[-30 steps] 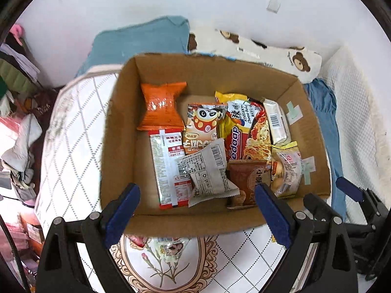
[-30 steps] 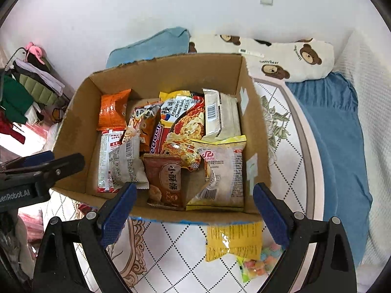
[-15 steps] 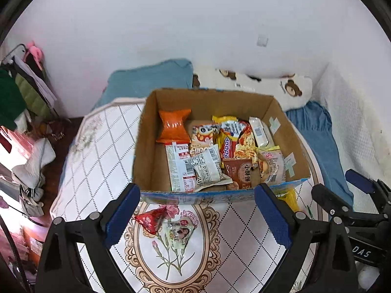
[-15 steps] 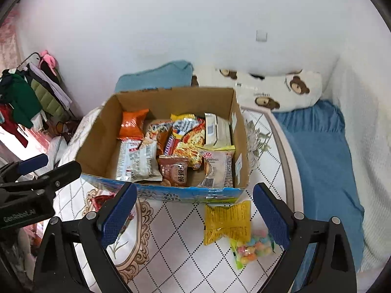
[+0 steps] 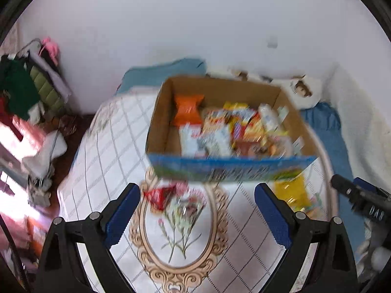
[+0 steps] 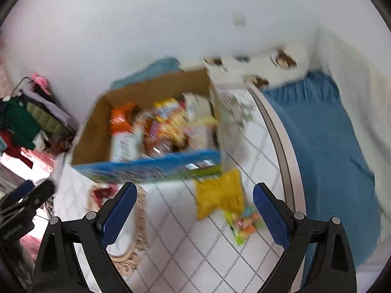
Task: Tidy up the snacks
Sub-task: 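Move both tools back over the remaining snacks on the bed, then grasp the green-white egg packet with the left tool while the right tool grasps the yellow packet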
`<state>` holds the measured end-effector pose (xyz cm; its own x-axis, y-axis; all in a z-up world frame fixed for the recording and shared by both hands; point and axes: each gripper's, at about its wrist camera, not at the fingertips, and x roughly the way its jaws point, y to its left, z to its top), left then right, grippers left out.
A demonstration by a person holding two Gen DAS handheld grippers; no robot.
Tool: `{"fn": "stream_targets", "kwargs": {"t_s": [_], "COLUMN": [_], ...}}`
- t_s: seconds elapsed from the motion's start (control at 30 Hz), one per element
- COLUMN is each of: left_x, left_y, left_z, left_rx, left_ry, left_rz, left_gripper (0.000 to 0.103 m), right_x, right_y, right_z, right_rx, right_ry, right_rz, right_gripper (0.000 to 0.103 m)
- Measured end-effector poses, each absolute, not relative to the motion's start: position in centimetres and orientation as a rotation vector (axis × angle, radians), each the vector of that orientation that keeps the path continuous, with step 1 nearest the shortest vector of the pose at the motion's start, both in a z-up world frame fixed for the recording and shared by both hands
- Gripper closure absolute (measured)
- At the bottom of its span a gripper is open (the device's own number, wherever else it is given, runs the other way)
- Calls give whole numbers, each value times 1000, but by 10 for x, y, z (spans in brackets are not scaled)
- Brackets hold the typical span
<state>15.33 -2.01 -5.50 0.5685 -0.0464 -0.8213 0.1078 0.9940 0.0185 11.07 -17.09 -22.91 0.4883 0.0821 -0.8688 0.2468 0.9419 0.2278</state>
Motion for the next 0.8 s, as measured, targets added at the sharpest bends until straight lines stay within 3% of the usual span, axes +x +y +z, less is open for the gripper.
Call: {"fn": "stream_targets", "kwargs": {"t_s": [0.3,0.43,0.57,0.8], "left_x": [156,155,161,192], "left_y": [14,33,42,21], "left_z": [-171,-188,-193,-204], "left_rx": [3,-8,-26,11], "left_ry": [1276,1326,1345,1390], "left_rz": [29,85,104,29], "left_gripper": [7,7,7,7], "right_x": [164,176,175,150], "right_y": [-203,-181,-148,-102], "right_z": [-367,-383,-389,-380], "right_rx": [511,443,332,216], "right_ry": [1268,1288,1318,1319], "right_rz": [-91,-24,44,168], "right_gripper": [5,7,20,30]}}
